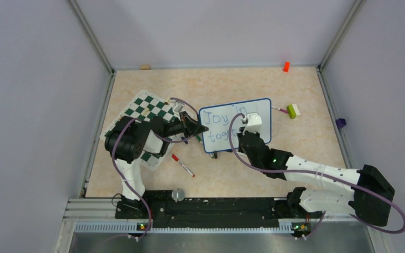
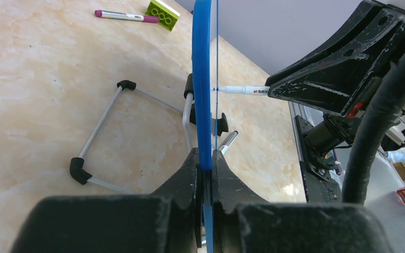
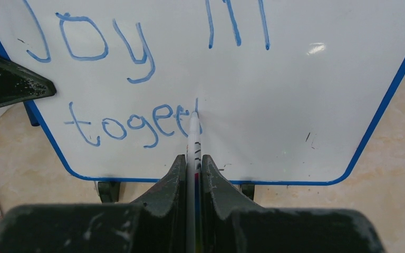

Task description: Write a sentence on the whiteboard

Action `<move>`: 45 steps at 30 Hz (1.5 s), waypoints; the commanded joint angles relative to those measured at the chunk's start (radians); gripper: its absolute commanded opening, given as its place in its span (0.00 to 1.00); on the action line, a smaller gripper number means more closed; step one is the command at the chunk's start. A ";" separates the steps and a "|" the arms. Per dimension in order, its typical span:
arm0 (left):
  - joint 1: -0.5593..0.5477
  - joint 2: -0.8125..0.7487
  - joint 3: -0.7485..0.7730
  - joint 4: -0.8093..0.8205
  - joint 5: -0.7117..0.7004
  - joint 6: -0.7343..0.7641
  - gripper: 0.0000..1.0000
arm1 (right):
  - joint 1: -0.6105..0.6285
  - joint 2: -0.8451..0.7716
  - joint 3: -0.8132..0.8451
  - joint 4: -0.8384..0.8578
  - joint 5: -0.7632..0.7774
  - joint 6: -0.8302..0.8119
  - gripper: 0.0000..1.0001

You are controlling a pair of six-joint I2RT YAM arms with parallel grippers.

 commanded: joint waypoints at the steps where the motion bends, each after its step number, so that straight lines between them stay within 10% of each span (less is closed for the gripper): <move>1: -0.002 0.020 -0.003 0.062 0.034 0.118 0.00 | -0.009 0.013 0.058 0.030 0.028 -0.027 0.00; 45: -0.002 0.015 -0.006 0.062 0.037 0.118 0.00 | -0.010 -0.084 0.018 -0.059 0.015 0.038 0.00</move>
